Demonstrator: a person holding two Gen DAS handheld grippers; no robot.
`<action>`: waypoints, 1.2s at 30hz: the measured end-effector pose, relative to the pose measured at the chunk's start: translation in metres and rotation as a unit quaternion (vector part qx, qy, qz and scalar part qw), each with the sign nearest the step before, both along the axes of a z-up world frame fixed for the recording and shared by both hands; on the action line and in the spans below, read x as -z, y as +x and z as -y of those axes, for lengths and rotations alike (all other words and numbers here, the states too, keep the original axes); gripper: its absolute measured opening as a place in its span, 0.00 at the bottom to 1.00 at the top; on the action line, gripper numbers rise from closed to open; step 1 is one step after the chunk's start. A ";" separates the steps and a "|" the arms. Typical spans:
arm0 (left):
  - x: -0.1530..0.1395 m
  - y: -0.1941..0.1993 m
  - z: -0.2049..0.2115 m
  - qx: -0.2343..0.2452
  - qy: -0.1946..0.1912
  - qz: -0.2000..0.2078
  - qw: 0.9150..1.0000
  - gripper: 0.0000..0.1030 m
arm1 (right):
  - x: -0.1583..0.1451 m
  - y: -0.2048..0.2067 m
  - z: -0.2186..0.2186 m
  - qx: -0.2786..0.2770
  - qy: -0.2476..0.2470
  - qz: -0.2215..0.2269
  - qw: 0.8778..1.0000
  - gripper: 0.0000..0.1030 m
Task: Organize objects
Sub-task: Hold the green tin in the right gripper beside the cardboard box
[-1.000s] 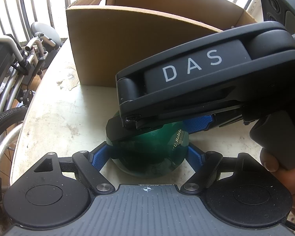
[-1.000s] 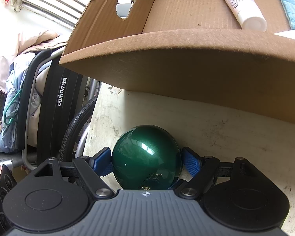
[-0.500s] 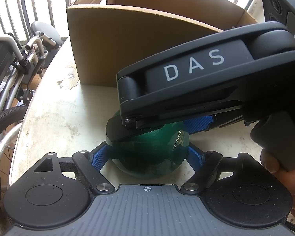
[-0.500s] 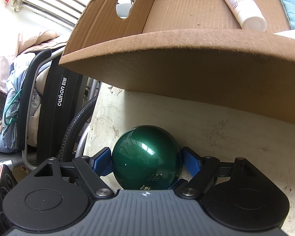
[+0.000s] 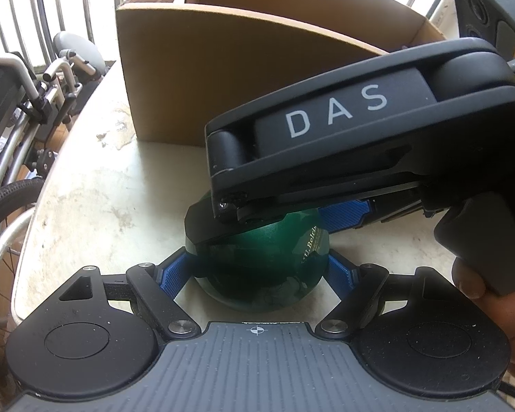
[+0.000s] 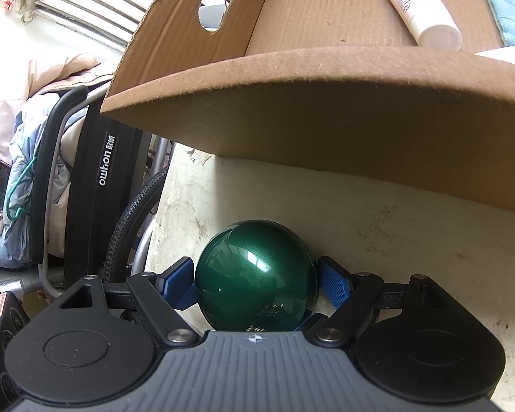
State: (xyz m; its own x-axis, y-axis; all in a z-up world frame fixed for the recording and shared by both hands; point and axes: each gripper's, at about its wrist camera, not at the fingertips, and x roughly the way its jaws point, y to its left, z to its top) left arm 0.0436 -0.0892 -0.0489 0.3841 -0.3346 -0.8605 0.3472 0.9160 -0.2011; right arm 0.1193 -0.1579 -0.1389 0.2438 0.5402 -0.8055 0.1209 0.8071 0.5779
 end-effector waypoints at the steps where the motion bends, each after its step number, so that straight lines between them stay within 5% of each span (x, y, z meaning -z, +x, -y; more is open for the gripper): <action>1: 0.000 -0.002 0.002 0.003 -0.001 0.000 1.000 0.79 | 0.000 0.000 -0.001 -0.002 -0.002 -0.002 1.000 0.79; 14: -0.004 -0.008 0.028 0.013 0.004 0.015 1.000 0.80 | -0.005 0.000 -0.005 -0.037 -0.026 -0.017 0.999 0.80; 36: -0.007 -0.003 0.047 0.001 -0.004 0.015 1.000 0.81 | 0.001 0.004 0.001 -0.005 -0.012 -0.037 0.999 0.80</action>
State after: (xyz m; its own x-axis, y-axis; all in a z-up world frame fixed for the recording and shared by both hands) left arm 0.0407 -0.1359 -0.0420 0.4093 -0.3421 -0.8459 0.3552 0.9136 -0.1976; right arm 0.1234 -0.1585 -0.1394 0.1783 0.5231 -0.8334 0.1542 0.8217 0.5487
